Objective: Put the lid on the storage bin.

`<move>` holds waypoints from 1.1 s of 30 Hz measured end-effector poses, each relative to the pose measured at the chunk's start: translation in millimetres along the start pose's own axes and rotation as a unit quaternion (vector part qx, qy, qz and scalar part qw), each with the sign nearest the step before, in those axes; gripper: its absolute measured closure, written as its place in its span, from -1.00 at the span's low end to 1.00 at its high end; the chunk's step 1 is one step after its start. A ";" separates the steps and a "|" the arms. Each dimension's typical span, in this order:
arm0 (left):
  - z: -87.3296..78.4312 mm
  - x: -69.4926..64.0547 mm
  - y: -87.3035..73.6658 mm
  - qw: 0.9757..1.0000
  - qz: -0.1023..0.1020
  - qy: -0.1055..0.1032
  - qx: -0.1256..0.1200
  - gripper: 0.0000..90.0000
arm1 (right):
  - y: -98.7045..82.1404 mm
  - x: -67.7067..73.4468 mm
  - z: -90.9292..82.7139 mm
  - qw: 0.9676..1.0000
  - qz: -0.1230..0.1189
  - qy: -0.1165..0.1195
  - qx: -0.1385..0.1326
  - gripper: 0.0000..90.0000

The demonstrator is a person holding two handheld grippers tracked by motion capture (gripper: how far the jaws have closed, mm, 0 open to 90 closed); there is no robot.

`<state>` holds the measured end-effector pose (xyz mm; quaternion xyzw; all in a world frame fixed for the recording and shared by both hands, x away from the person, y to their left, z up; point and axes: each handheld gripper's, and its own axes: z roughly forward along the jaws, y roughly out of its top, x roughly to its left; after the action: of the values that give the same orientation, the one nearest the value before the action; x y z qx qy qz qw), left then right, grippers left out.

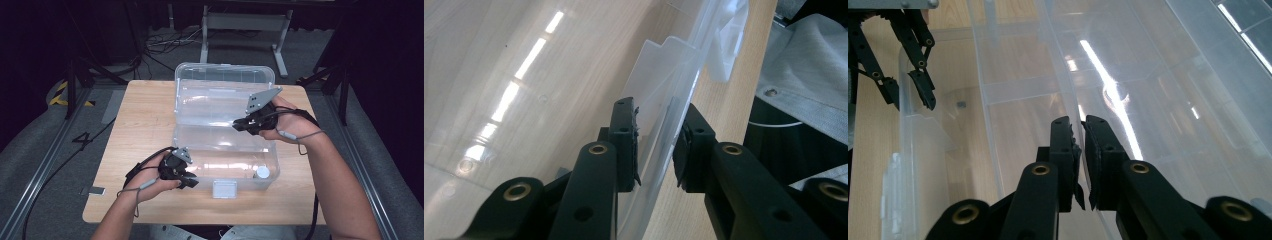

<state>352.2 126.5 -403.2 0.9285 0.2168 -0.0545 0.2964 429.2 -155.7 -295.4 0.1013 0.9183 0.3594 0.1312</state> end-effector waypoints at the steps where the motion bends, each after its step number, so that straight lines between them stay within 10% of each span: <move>1: 0.3 -0.2 -0.1 1.000 -0.002 0.000 -0.002 0.64 | -0.1 0.8 -0.5 1.000 -0.001 0.002 0.001 0.85; 33: -0.1 0.9 0.3 1.000 -0.017 -0.005 0.002 0.62 | -5.4 25.3 -7.0 0.999 -0.033 0.009 0.006 0.77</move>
<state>353.1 126.7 -403.2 0.9251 0.2308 -0.0640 0.2947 402.7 -157.0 -298.5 0.0686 0.9243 0.3507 0.1338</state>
